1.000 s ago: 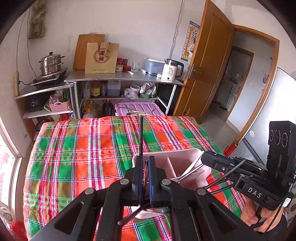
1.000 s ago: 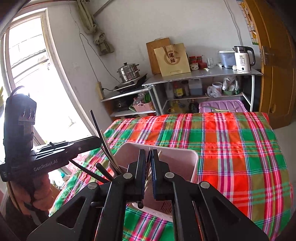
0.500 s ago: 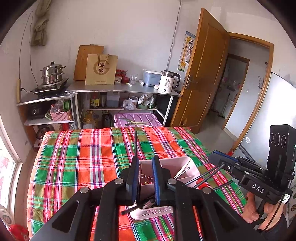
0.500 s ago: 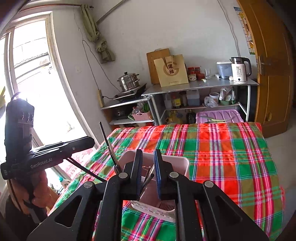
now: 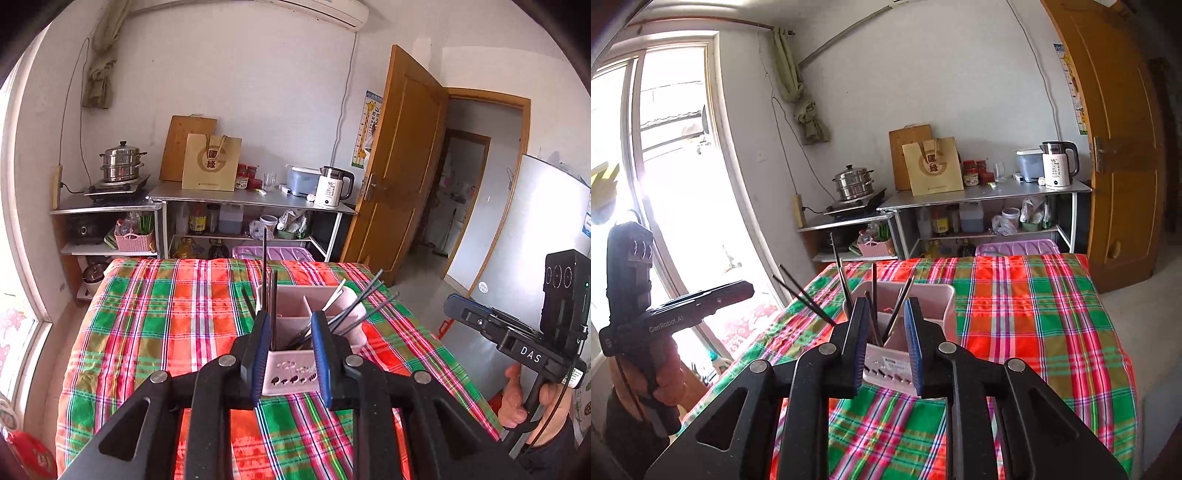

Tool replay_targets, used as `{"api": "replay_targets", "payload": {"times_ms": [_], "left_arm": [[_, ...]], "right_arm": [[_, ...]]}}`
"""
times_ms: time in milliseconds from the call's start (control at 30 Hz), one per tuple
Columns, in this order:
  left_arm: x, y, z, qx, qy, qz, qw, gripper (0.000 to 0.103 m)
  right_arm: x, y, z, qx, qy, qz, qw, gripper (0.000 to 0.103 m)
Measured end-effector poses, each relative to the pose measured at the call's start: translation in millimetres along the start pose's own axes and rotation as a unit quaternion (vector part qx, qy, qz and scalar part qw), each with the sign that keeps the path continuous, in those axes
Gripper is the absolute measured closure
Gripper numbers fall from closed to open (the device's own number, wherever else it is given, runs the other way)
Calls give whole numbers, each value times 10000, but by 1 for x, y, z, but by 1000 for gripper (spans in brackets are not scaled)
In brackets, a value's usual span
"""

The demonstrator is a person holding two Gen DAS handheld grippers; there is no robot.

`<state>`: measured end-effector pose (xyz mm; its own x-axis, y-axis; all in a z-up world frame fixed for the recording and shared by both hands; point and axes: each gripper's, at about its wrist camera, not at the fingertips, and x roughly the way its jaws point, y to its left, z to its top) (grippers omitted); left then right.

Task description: Organize utensils

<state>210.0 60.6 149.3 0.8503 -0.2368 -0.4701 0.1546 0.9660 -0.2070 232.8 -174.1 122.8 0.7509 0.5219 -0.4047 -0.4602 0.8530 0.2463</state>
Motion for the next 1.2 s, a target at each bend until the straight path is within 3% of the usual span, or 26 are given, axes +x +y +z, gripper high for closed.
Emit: {"api": "replay_targets", "payload": {"times_ms": [100,233,367,533,833,1200], "left_arm": [[-10,-5,-28,-16,7,112,9999,74],[-17,-11,-65,-74,119,169,9998,74],[-25,-19,-100,-98,190,245,9995,74],[-39,-32,-132,64,167,506,9986,74],[-63,-45,-161,142,5,565,9983,74],[-56,-48,-178,213,122,671,9974,74]], "right_arm": [[-15,10,-21,-133,-24,-37,9999,78],[-26,22,-52,-254,71,-113,9996,76],[-40,32,-82,-317,127,-163,9993,66],[-53,40,-110,-318,175,-294,9989,65],[-68,52,-144,-351,235,-474,9980,65],[-74,63,-159,-547,234,-590,9965,65]]}}
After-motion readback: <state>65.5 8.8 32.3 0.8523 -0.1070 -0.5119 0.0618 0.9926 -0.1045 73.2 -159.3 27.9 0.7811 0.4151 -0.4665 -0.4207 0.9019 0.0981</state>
